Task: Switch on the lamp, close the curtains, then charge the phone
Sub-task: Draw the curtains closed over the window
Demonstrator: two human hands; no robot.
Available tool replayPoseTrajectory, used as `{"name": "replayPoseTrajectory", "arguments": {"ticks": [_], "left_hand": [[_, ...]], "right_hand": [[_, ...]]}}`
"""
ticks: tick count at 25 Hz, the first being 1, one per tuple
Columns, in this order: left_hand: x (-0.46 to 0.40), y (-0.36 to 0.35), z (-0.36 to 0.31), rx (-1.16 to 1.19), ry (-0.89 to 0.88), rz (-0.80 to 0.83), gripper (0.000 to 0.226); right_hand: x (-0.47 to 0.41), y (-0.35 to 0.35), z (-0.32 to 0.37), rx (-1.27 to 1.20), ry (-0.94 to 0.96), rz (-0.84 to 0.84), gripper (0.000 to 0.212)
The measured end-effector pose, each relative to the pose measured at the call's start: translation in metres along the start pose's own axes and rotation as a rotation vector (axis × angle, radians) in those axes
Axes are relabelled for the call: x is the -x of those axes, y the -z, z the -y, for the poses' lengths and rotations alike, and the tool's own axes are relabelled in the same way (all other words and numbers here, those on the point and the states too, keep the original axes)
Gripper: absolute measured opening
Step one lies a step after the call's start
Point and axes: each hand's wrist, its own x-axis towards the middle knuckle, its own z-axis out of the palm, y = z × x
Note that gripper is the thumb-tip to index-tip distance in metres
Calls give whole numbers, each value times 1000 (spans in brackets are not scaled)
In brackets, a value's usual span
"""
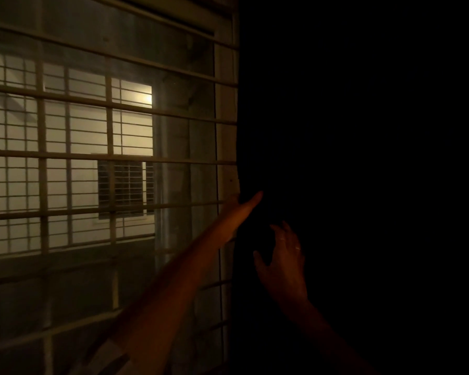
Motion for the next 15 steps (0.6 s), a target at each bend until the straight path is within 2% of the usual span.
{"name": "replayPoseTrajectory", "arguments": {"ticks": [2, 5, 6, 11, 13, 15], "left_hand": [[-6, -13, 2, -36, -95, -76, 49], [-9, -18, 2, -223, -231, -360, 39], [-6, -15, 2, -276, -277, -397, 37], [21, 19, -10, -494, -407, -423, 30], [38, 39, -20, -539, -452, -447, 29], [56, 63, -32, -565, -466, -455, 27]], "right_hand": [[-2, -2, -6, -14, 0, -21, 71], [-3, -4, -5, -26, -15, -33, 80], [-3, -5, -1, -31, -16, -25, 83], [-3, -9, 45, -99, -67, 207, 112], [2, -19, 78, -168, -38, 247, 109], [6, -25, 110, -303, -22, 200, 104]]}}
